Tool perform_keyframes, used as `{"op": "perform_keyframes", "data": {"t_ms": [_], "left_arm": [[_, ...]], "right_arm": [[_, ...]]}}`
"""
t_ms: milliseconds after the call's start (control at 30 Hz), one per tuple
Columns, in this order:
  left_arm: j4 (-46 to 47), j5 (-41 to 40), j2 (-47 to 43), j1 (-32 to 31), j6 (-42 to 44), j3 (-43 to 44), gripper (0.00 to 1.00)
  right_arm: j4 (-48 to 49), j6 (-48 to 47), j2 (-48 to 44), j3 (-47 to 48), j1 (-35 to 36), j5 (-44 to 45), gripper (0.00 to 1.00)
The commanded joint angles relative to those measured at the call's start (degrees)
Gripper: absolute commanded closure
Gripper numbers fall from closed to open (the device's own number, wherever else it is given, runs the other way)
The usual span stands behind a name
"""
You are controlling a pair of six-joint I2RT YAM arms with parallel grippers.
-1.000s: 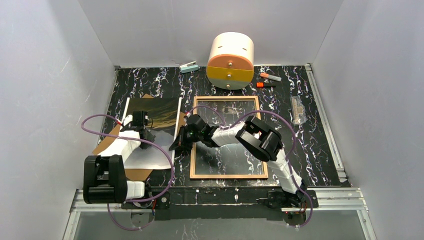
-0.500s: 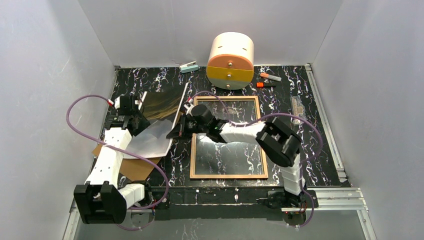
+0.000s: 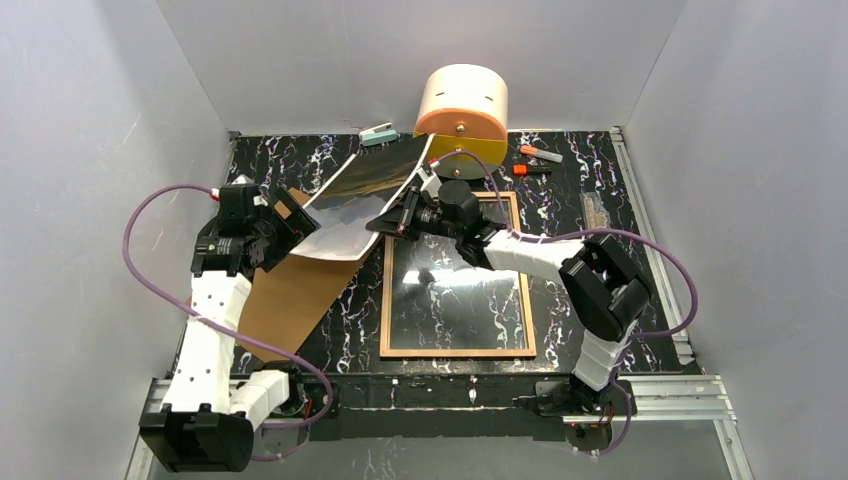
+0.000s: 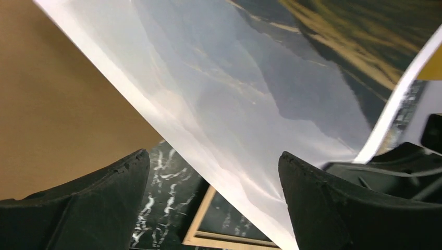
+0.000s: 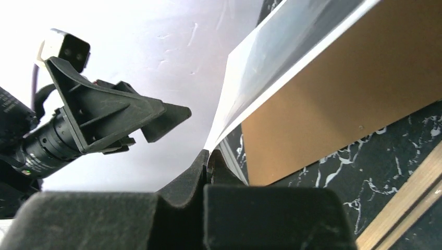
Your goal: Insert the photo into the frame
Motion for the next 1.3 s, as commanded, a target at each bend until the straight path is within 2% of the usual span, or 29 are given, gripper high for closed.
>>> {"op": "perform_keyframes", "data": {"t_ms": [0, 67, 167, 333, 500, 567, 733, 833, 1033, 1267], "left_arm": [[-0.9, 4.6, -3.7, 0.1, -4.8, 3.3, 0.05], [-0.8, 4.1, -4.6, 0.1, -6.3, 4.2, 0.02], [0.0, 4.2, -6.1, 0.1, -11.0, 3.3, 0.02], [4.2, 5.4, -9.6, 0.1, -20.3, -1.7, 0.02], [9.2, 5.5, -10.5, 0.1, -24.8, -5.5, 0.04], [11.3, 4.9, -10.9, 0.1, -27.2, -7.7, 0.11], [14.1, -1.0, -15.6, 0.1, -37.7, -13.0, 0.44], [14.8, -6.1, -17.6, 0.1, -40.0, -13.2, 0.57], [14.0, -8.7, -15.3, 0.1, -40.6, -11.8, 0.76], [15.2, -11.6, -13.8, 0.1, -42.0, -10.0, 0.9]], "right_arm": [[8.6, 3.0, -4.6, -0.7, -1.1, -1.6, 0.99], [10.2, 6.1, -5.3, -0.9, -1.8, -1.4, 0.99], [13.4, 9.7, -6.3, -0.8, -2.0, -0.4, 0.99], [14.6, 10.4, -6.7, 1.5, -2.1, -0.3, 0.99], [16.1, 12.3, -7.3, 0.3, -2.1, -1.4, 0.99], [17.6, 14.0, -7.8, -1.0, -2.1, -1.3, 0.99], [15.0, 15.4, -8.5, -1.0, -2.1, -0.8, 0.99], [14.7, 16.5, -8.9, -1.7, -2.1, -0.8, 0.99], [15.2, 19.4, -8.5, -2.9, -1.9, -1.4, 0.99], [14.6, 21.0, -9.3, -4.8, -1.2, -0.7, 0.99]]}}
